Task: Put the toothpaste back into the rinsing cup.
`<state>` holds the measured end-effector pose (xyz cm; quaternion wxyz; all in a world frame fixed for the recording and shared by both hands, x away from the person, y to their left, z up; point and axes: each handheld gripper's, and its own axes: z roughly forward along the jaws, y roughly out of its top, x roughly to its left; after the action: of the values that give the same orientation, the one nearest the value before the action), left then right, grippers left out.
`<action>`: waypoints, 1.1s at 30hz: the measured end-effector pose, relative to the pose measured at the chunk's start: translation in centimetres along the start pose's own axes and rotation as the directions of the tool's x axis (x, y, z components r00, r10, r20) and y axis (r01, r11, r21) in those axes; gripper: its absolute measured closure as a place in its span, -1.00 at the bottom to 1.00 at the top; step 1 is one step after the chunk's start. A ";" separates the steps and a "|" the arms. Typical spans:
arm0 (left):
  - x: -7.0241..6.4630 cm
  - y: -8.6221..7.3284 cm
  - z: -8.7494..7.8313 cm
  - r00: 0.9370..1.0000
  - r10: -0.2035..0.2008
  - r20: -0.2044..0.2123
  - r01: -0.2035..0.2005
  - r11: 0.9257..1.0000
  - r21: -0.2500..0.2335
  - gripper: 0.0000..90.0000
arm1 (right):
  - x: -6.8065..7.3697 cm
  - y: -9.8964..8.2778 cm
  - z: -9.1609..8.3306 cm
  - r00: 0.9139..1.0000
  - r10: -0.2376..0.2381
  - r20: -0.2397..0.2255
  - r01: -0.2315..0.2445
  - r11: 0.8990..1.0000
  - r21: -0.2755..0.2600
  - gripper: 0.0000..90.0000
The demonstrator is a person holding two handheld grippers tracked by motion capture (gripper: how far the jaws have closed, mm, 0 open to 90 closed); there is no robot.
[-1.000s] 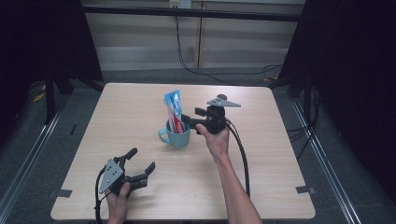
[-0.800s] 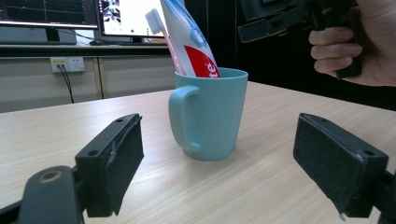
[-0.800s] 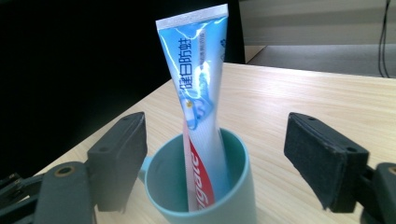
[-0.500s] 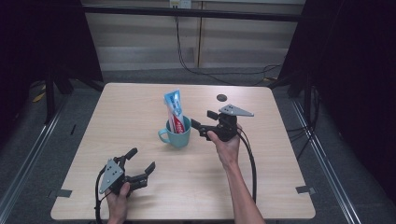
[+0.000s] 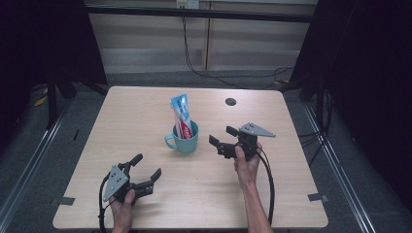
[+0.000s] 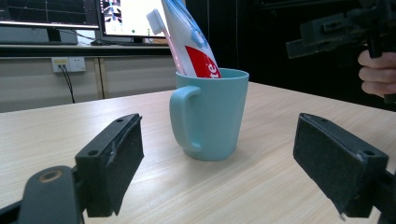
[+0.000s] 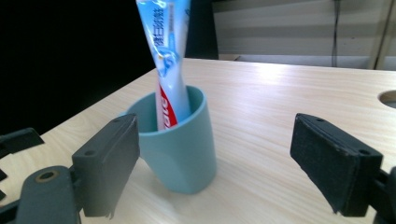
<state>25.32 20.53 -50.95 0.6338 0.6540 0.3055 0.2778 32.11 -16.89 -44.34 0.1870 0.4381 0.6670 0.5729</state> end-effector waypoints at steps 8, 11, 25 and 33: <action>0.0 0.0 0.0 1.000 -0.001 0.001 0.001 1.000 0.000 -0.65 | -0.4 -2.9 -1.4 0.998 0.011 0.054 -0.012 1.000 0.014 -0.64; 0.0 0.0 0.0 1.000 0.002 -0.001 -0.002 1.000 -0.001 -0.65 | -0.2 -3.3 -1.8 0.997 -0.013 0.076 0.012 1.000 0.019 -0.55; 0.0 0.0 0.0 1.000 0.003 -0.003 -0.003 1.000 -0.001 -0.65 | 0.2 -7.8 -4.2 0.992 -0.015 0.123 0.013 1.000 0.020 -0.58; 0.0 0.0 0.0 1.000 -0.007 -0.001 0.007 1.000 0.001 -0.65 | 0.0 -8.1 -4.5 0.991 -0.009 0.136 0.011 1.000 -0.015 -0.59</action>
<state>25.35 20.53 -50.95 0.6342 0.6532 0.3083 0.2757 25.75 -19.25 -50.60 0.2385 0.4713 0.6504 0.5459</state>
